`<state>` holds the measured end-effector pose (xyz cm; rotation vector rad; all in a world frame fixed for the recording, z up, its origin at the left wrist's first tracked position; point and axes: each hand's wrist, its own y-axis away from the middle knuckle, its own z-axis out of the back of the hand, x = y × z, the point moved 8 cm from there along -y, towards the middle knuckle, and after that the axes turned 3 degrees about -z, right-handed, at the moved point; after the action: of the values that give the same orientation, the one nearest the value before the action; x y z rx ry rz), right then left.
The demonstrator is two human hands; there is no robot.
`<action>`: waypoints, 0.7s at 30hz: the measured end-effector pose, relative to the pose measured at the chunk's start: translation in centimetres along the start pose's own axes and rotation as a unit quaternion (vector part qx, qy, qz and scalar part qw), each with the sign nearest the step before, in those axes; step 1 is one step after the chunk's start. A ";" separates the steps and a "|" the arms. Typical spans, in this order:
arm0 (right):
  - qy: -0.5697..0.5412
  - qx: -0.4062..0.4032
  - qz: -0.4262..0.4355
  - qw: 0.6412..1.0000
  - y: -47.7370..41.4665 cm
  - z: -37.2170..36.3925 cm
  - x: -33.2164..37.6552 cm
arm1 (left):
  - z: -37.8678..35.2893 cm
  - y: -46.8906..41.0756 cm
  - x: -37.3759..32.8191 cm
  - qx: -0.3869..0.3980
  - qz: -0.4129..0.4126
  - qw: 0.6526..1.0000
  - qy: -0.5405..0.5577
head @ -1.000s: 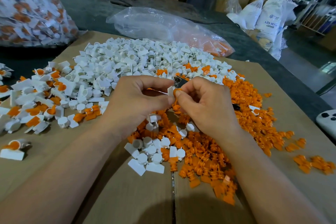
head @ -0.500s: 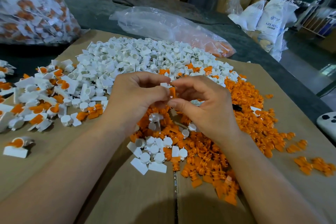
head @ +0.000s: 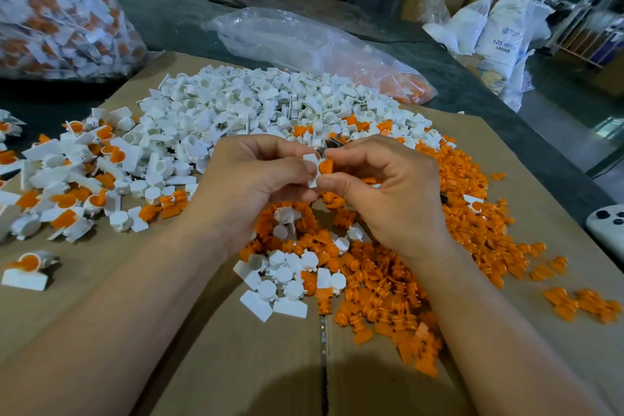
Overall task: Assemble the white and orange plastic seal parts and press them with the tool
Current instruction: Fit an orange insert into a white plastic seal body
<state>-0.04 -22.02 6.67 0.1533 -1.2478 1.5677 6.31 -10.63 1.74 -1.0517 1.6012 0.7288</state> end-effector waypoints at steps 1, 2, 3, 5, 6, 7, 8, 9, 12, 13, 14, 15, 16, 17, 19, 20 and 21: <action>0.001 0.005 0.001 1.000 0.0 -0.1 0.0 | 0.1 0.0 0.0 -0.001 0.001 1.000 -0.003; 0.001 0.010 0.001 1.000 0.0 -0.1 0.0 | 0.1 0.0 0.0 0.000 0.001 1.000 -0.007; 0.001 0.013 0.000 1.000 -0.1 -0.2 0.0 | 0.1 0.0 0.0 0.001 0.000 1.000 -0.009; 0.004 0.020 0.001 1.000 -0.1 -0.2 -0.1 | 0.1 0.0 0.1 0.000 -0.002 1.000 -0.014; 0.005 0.025 0.001 1.000 -0.1 -0.2 -0.1 | 0.2 -0.1 0.1 -0.001 -0.002 1.000 -0.017; 0.005 0.028 0.000 1.000 -0.1 -0.3 -0.1 | 0.2 -0.1 0.2 -0.003 -0.003 1.000 -0.021; 0.005 0.031 -0.003 0.999 0.0 -0.3 -0.1 | 0.2 -0.1 0.1 -0.006 -0.005 1.000 -0.024; 0.006 0.033 -0.005 0.999 0.0 -0.3 -0.2 | 0.3 -0.1 0.1 -0.008 -0.007 1.000 -0.027; 0.017 0.040 -0.001 0.999 0.0 -0.5 -0.3 | 0.3 -0.1 0.0 -0.012 -0.015 0.999 -0.039; 0.023 0.043 0.004 0.999 0.1 -0.6 -0.2 | 0.3 0.0 -0.1 -0.012 -0.018 0.999 -0.045; 0.028 0.044 0.009 0.999 0.1 -0.6 -0.1 | 0.3 0.0 -0.2 -0.012 -0.021 0.999 -0.049; 0.032 0.043 0.013 0.998 0.1 -0.6 -0.1 | 0.3 0.0 -0.3 -0.011 -0.024 0.998 -0.051; 0.034 0.042 0.017 0.998 0.1 -0.6 0.0 | 0.2 0.0 -0.3 -0.009 -0.026 0.998 -0.050; 0.036 0.040 0.020 0.998 0.1 -0.6 0.1 | 0.2 0.0 -0.3 -0.006 -0.027 0.998 -0.048; 0.037 0.039 0.023 0.998 0.1 -0.6 0.2 | 0.2 0.0 -0.4 -0.003 -0.029 0.999 -0.044; 0.037 0.039 0.023 0.998 0.1 -0.7 0.2 | 0.2 0.0 -0.4 -0.005 -0.031 0.998 -0.045; 0.039 0.039 0.025 0.998 0.1 -0.7 0.2 | 0.3 0.0 -0.4 -0.009 -0.032 0.998 -0.049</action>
<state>0.11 -21.36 6.40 0.1117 -1.1386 1.6507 6.45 -10.23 2.02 -1.0595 1.4743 0.7409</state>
